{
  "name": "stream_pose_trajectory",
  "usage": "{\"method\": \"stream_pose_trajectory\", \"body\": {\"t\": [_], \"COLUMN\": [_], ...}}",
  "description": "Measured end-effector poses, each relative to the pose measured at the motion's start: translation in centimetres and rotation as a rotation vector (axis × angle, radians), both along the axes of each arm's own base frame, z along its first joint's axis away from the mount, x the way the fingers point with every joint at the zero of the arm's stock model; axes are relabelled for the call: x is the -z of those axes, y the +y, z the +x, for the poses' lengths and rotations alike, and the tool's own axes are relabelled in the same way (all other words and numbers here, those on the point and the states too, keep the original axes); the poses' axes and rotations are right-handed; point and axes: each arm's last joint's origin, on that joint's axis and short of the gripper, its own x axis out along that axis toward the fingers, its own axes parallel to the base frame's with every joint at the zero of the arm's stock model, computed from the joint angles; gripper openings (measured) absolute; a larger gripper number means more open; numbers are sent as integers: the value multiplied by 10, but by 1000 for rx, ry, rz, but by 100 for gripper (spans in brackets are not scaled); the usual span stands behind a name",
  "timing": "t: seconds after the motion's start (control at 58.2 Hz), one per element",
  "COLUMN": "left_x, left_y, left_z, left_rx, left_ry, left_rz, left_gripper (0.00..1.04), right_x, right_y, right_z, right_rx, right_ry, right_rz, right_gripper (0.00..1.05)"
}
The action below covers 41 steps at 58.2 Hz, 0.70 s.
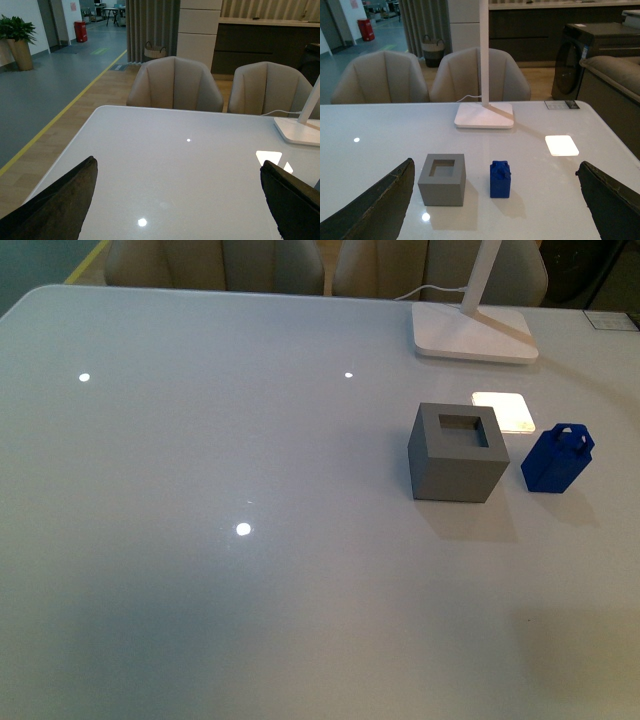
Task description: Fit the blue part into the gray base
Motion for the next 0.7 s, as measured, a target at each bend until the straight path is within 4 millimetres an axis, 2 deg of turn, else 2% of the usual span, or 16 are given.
{"method": "stream_pose_trajectory", "body": {"t": [0.67, 0.704], "left_x": [0, 0], "left_y": [0, 0], "left_z": [0, 0], "left_rx": [0, 0], "left_ry": [0, 0], "left_rz": [0, 0], "left_gripper": [97, 97], "right_x": [0, 1], "right_y": [0, 0], "right_z": [0, 0], "right_rx": [0, 4], "right_ry": [0, 44], "right_rz": [0, -7], "right_gripper": [96, 96]}}
